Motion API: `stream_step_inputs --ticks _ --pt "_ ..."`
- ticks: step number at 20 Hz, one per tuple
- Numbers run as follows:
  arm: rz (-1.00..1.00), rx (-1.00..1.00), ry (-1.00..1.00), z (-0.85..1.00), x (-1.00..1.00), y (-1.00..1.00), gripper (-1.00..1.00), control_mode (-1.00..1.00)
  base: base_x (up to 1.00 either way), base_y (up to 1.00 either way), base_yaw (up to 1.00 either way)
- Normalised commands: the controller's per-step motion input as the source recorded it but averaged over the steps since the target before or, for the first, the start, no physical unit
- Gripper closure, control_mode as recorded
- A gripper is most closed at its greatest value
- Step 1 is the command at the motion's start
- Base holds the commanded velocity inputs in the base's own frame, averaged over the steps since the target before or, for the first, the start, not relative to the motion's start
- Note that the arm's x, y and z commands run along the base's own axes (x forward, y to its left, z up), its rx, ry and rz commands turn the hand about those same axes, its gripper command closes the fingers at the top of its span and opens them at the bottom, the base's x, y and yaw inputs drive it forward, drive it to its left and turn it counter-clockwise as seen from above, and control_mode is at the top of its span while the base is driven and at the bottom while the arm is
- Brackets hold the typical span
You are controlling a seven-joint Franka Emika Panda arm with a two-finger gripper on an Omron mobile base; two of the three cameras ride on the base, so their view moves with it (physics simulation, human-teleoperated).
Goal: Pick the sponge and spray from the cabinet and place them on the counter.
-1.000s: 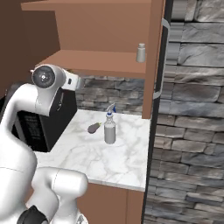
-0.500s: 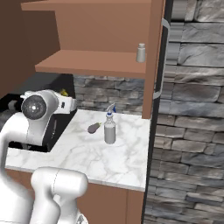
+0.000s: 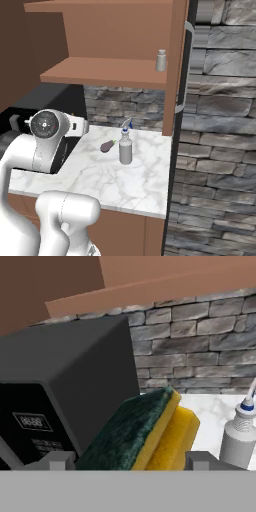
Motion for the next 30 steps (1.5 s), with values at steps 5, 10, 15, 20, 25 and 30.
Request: stream_step_inputs --ticks 5,10,15,20,25,30 --pt "0.05 -0.05 0.05 -0.48 0.00 0.03 1.00 -1.00 0.00 0.00 0.00" --pt "0.04 -0.03 0.02 -0.53 0.00 0.10 1.00 -1.00 0.00 0.00 0.00" --pt "0.02 -0.01 0.01 -0.58 0.00 0.14 1.00 -1.00 0.00 0.00 0.00" --pt "0.00 -0.05 0.00 -0.65 0.00 0.05 1.00 -1.00 0.00 0.00 0.00" --pt "0.00 -0.08 0.00 -0.64 0.00 0.00 1.00 -1.00 0.00 0.00 0.00" --pt "0.00 -0.07 0.00 -0.64 0.00 0.00 1.00 -1.00 0.00 0.00 0.00"
